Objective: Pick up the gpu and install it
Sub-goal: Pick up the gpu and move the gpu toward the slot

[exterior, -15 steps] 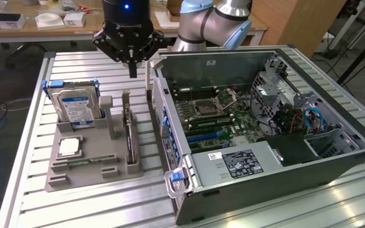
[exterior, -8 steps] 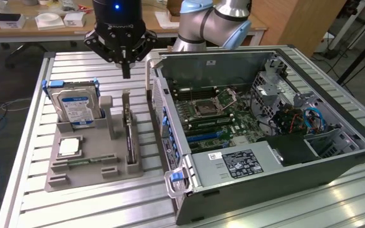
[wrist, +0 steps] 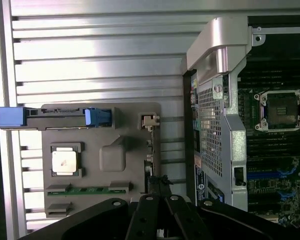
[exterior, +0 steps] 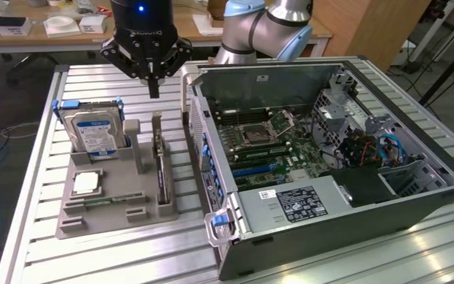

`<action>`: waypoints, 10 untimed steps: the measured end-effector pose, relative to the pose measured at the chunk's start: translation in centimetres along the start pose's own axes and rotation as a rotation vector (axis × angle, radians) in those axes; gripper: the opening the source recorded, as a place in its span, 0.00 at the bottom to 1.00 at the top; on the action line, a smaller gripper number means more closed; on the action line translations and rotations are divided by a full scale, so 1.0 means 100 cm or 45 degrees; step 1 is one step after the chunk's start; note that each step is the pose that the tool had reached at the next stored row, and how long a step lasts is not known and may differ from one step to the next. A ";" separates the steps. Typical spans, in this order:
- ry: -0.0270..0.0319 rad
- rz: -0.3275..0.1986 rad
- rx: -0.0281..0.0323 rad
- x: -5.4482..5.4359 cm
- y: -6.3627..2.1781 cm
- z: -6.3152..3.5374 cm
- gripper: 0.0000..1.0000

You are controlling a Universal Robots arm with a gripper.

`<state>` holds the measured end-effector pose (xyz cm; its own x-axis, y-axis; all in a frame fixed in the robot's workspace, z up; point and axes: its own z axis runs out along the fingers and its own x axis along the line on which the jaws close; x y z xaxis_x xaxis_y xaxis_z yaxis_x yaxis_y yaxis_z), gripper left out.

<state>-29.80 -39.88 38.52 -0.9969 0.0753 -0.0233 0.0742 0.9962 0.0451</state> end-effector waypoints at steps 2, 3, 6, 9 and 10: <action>0.0000 0.000 0.0000 0.000 0.0000 0.0000 0.11; 0.0000 0.000 0.0000 0.000 0.0000 0.0000 0.11; -0.0001 0.000 -0.0001 0.000 0.0000 0.0000 0.11; -0.0001 0.000 0.0000 0.000 0.0000 0.0000 0.11; 0.0001 0.000 0.0000 0.000 0.0000 0.0000 0.11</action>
<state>-29.80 -39.88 38.53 -0.9969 0.0753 -0.0232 0.0742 0.9962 0.0451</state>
